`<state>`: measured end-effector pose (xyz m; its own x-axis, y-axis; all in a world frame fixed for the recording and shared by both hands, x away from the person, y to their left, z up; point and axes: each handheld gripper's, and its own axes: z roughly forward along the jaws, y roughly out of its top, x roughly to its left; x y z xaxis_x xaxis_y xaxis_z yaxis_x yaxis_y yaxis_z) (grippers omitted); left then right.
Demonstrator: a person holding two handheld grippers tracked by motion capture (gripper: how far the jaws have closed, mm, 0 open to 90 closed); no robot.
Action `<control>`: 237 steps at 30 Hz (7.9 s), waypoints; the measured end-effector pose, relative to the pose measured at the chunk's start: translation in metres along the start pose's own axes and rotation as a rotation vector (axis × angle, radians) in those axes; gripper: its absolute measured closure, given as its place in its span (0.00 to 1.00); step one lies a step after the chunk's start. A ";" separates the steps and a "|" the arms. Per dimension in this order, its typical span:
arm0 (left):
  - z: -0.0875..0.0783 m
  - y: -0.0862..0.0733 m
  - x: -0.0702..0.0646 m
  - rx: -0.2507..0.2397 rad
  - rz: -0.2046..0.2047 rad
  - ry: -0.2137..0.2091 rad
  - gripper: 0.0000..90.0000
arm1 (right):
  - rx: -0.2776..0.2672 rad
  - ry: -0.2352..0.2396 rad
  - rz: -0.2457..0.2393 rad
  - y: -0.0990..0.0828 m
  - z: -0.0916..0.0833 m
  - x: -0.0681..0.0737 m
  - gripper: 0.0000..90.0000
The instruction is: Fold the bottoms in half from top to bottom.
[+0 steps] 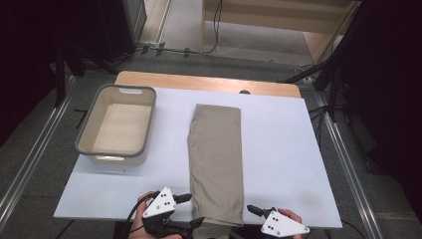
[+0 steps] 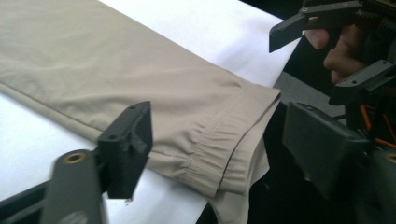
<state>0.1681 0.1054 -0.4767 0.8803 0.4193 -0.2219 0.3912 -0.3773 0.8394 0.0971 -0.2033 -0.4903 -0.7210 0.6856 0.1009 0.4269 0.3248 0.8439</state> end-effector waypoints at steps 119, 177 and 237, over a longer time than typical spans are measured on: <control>0.153 0.137 0.280 0.168 -0.184 0.326 0.97 | 0.199 -0.158 0.202 0.139 0.205 -0.285 0.91; 0.087 0.112 0.153 -0.041 -0.036 -0.024 0.00 | -0.042 -0.101 0.153 0.119 0.098 -0.173 0.00; 0.051 0.008 0.058 0.124 -0.050 0.096 0.80 | 0.139 -0.140 0.042 0.003 0.060 -0.056 0.76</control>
<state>0.2357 0.0845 -0.5078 0.8317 0.5145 -0.2086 0.4693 -0.4508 0.7593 0.1718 -0.2016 -0.5249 -0.6222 0.7811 0.0517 0.5330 0.3743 0.7588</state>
